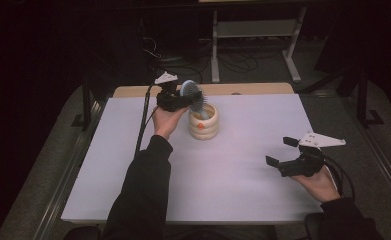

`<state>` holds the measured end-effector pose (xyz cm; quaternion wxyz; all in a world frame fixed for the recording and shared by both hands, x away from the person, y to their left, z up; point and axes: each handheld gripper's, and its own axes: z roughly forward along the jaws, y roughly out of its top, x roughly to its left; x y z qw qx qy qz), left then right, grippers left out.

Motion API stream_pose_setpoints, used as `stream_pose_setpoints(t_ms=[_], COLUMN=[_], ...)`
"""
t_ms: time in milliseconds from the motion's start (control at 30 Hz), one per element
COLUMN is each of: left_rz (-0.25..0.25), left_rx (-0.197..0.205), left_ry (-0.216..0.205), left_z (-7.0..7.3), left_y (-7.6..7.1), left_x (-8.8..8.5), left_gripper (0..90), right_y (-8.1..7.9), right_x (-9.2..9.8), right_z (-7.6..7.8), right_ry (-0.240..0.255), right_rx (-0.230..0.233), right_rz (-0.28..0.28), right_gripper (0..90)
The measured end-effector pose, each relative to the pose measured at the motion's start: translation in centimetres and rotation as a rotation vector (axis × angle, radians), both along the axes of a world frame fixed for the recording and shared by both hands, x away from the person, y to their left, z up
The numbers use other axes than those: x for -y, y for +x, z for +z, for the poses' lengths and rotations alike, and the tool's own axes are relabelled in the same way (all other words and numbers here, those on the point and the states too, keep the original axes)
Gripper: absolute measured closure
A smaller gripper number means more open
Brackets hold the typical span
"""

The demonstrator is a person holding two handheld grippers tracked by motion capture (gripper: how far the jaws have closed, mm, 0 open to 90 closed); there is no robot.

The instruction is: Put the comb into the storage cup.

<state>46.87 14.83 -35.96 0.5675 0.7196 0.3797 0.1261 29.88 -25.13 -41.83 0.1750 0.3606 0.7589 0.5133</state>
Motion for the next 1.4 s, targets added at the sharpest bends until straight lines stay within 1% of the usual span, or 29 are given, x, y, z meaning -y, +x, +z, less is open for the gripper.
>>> stream_pose_setpoints(t_ms=[33,100,167,200,233,267,333,367,400,433,467,533,600,667,733,800,867,933,1067,1167,1400], left_rz=[0.002,0.004,0.014,0.021,0.021,0.020,0.031,0.043,0.066,0.082,0.093,0.081,0.067,0.057,0.038,0.026,0.012,-0.001,-0.006,-0.003,-0.019], left_rx=[-0.004,0.000,0.008,0.015,0.012,0.010,0.020,0.032,0.043,0.051,0.048,0.028,0.025,0.011,0.006,0.006,0.014,0.025,0.051,0.066,0.082], left_ry=[-0.004,0.002,0.008,-0.002,-0.017,-0.021,-0.010,0.006,0.018,0.020,0.008,-0.013,-0.011,-0.012,-0.002,0.020,0.044,0.056,0.061,0.050,0.063], left_z=[0.0,-0.1,-0.1,-0.1,-0.1,-0.1,0.1,0.2,0.2,0.3,0.3,0.2,0.1,0.1,0.1,0.1,0.1,0.1,0.0,-0.1,-0.1], left_y=[0.0,0.0,-0.1,-0.2,-0.2,-0.1,-0.3,-0.3,-0.4,-0.5,-0.5,-0.3,-0.3,-0.2,-0.3,-0.4,-0.6,-0.8,-1.2,-1.4,-2.1], left_x=[-0.1,-0.2,-0.3,-0.4,-0.5,-0.7,-0.8,-0.8,-0.9,-1.1,-1.3,-1.7,-2.1,-2.4,-2.7,-2.8,-2.9,-3.0,-3.5,-4.1,-5.2], left_gripper=[50.4,49.2,45.6,44.1,42.6,40.5,35.2,31.9,28.2,24.4,20.8,13.2,12.7,8.5,4.2,1.1,0.0,0.0,0.0,0.0,0.0], right_y=[0.0,0.0,0.0,0.0,0.0,0.0,0.0,-0.1,-0.1,-0.1,0.0,0.0,0.0,0.0,0.0,0.0,0.0,0.0,0.0,0.0,-0.1], right_x=[0.0,0.0,0.1,0.0,0.0,0.0,0.0,0.0,0.0,0.0,0.0,0.0,-0.1,-0.1,0.0,0.0,0.0,-0.1,-0.1,-0.1,-0.1], right_z=[0.0,0.0,0.0,0.0,0.0,0.0,0.0,0.0,0.0,0.0,0.0,-0.1,-0.1,-0.1,-0.1,-0.1,-0.1,-0.2,-0.2,-0.2,-0.3], right_ry=[0.000,0.002,0.003,0.003,0.001,0.000,0.000,-0.001,-0.001,-0.003,-0.005,-0.012,-0.014,-0.015,-0.015,-0.016,-0.018,-0.021,-0.024,-0.025,-0.028], right_rx=[0.000,0.000,0.000,0.000,0.001,0.002,0.004,0.007,0.008,0.008,0.006,0.003,0.002,0.003,0.002,0.001,0.002,0.001,-0.001,-0.002,0.001], right_rz=[-0.001,-0.002,-0.002,-0.002,-0.001,-0.001,-0.002,-0.002,-0.002,-0.003,-0.005,-0.005,-0.004,-0.003,-0.004,-0.004,-0.004,-0.003,-0.003,-0.004,-0.005], right_gripper=[0.0,0.0,0.0,0.0,0.0,0.0,0.0,0.0,0.0,0.0,0.0,0.0,0.0,0.0,0.0,0.0,0.0,0.0,0.0,0.0,0.0])
